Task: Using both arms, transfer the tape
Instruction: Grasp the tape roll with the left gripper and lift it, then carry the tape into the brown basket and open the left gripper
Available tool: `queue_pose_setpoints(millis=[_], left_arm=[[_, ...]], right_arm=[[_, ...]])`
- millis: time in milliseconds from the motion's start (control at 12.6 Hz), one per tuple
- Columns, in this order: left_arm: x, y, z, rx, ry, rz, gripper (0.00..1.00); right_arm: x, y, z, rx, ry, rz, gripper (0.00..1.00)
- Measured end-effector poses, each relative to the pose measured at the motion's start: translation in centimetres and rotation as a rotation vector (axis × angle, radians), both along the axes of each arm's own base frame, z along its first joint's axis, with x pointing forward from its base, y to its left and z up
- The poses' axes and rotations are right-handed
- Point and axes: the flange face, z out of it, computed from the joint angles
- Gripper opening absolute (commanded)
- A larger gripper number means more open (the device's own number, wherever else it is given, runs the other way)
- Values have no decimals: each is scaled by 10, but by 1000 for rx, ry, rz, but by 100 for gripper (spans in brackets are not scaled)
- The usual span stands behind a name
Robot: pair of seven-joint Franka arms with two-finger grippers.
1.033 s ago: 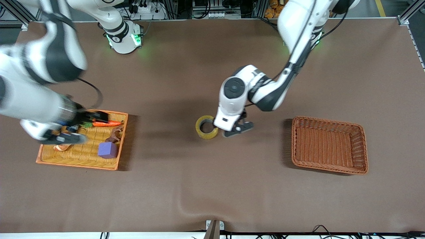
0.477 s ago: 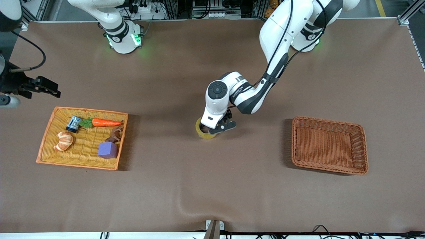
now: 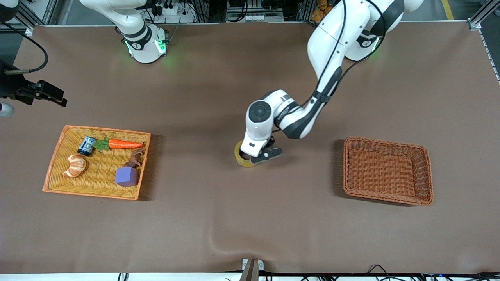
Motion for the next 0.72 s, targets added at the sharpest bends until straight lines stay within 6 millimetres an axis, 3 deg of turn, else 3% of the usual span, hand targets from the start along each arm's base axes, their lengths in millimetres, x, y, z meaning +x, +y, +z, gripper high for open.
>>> queue_pose_setpoints(millis=[159,397,556,715], left_arm=[[43,55,48,-7,-44,76,0],[95,192,136,18,-104,90,0],[109,285,162,69,-81,41,0],[118,362,169,103,-50,-48,0]], right_arm=[[1,-1,1,-1,-13,13,100],[6,-3,5,-14,-52,16,100],[6,-4,6,-15,-59,15,100],[7,-4,6,-15,-58,14,100]])
